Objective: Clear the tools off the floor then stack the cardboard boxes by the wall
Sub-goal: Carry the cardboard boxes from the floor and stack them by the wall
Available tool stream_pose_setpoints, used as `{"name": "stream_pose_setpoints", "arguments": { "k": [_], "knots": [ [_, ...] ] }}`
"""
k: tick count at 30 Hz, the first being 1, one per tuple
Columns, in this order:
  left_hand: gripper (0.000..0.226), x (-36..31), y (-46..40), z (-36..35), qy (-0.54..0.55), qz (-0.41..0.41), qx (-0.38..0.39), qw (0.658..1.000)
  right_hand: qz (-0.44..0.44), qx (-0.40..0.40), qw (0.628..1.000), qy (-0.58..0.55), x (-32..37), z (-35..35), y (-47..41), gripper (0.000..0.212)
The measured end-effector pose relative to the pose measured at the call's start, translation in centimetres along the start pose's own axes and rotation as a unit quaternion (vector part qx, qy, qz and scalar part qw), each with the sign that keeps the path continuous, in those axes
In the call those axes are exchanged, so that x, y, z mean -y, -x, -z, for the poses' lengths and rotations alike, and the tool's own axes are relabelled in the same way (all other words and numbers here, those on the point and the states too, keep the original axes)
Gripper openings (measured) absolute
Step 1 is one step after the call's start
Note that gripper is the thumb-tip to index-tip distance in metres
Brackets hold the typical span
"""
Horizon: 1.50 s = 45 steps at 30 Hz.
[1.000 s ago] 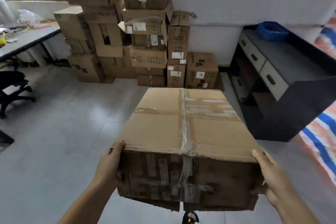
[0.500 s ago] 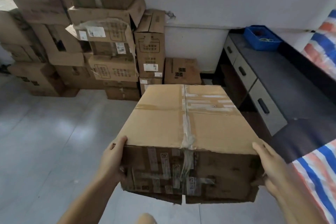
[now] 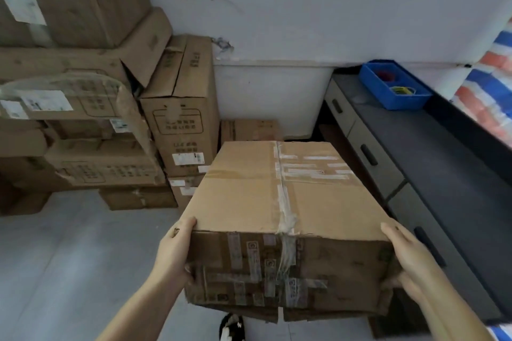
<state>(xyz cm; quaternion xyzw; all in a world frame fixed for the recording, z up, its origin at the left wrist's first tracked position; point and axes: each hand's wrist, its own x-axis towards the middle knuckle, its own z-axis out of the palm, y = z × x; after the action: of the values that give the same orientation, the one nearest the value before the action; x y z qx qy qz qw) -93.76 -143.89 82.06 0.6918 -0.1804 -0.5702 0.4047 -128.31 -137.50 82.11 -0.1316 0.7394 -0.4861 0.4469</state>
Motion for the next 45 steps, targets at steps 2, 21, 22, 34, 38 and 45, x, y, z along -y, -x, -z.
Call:
{"name": "stream_pose_setpoints", "arguments": {
  "k": [2, 21, 22, 34, 38, 45],
  "knots": [
    [0.025, -3.2, -2.9, -2.9, -0.013, 0.006, 0.006, 1.000, -0.010, -0.012, 1.000, 0.003, 3.1, -1.9, -3.3, 0.048],
    [0.046, -19.1, -33.9, -29.4, 0.083, 0.055, -0.130, 0.986, 0.012, 0.108, 0.991, 0.076, 23.1, -22.5, -44.1, 0.047],
    [0.050, -19.4, -36.1, -30.2, 0.084, 0.051, -0.136, 0.986, 0.009, 0.118, 0.991, 0.070, 23.0, -23.7, -46.2, 0.046],
    [0.063, -10.3, -53.6, -32.3, 0.068, 0.174, -0.152, 0.971, -0.137, 0.099, 0.976, 0.136, 7.9, -31.1, -59.6, 0.060],
    [0.047, -10.9, -57.3, -33.4, 0.124, 0.174, -0.146, 0.966, -0.100, 0.088, 0.981, 0.140, 7.2, -34.7, -62.1, 0.046],
    [0.044, -12.6, -61.6, -35.8, 0.144, 0.163, -0.123, 0.968, -0.083, 0.091, 0.976, 0.178, 8.5, -38.8, -68.2, 0.053]
  ]
}}
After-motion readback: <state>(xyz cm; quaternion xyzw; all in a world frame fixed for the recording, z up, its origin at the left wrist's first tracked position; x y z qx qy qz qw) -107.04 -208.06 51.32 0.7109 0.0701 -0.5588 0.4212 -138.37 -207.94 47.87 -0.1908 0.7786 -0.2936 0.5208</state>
